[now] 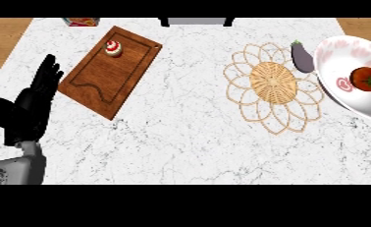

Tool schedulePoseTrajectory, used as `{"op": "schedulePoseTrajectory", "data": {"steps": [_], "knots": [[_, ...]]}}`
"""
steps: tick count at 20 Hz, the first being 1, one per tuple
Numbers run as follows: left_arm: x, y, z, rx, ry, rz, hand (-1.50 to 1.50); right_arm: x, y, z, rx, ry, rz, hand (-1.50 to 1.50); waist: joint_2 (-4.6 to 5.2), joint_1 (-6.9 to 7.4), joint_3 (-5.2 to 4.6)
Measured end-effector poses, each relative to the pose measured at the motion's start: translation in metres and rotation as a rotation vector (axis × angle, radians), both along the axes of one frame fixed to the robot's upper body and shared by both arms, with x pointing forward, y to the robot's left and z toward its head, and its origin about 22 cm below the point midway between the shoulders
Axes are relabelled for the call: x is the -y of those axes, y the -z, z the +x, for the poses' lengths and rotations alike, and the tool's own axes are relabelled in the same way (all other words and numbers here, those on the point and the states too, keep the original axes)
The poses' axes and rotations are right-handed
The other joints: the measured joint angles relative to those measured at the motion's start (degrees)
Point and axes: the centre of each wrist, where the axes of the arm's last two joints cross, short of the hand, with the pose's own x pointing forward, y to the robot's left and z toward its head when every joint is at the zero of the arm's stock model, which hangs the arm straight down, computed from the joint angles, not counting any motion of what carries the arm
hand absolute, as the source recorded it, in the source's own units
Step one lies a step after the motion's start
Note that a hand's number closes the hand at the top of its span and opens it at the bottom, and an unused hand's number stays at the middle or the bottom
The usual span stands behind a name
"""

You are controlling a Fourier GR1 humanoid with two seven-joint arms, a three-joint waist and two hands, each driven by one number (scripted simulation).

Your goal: Pick the tomato from the placemat and place it in the bowl

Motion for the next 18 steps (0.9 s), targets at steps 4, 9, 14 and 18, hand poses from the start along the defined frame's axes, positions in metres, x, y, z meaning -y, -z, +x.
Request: {"op": "schedulePoseTrajectory", "data": {"steps": [4, 9, 14, 18], "knots": [[-0.008, 0.0, -0.003, -0.001, -0.014, 0.006, 0.0, 0.028, -0.001, -0.03, 0.177, 0.032, 0.068, -1.5, -0.18, -0.76, -0.12], [0.002, -0.001, -0.004, -0.001, -0.011, 0.004, 0.0, 0.059, 0.023, -0.089, 0.221, 0.04, 0.128, -1.5, -0.19, -0.95, -0.21], [-0.006, 0.001, -0.007, -0.003, -0.02, 0.001, 0.0, 0.08, 0.037, -0.155, 0.263, 0.014, 0.165, -1.5, -0.26, -1.29, -0.28], [-0.004, 0.0, -0.005, -0.007, -0.017, 0.008, 0.0, 0.086, 0.037, -0.2, 0.322, -0.038, 0.199, -1.5, -0.17, -1.13, -0.27]]}}
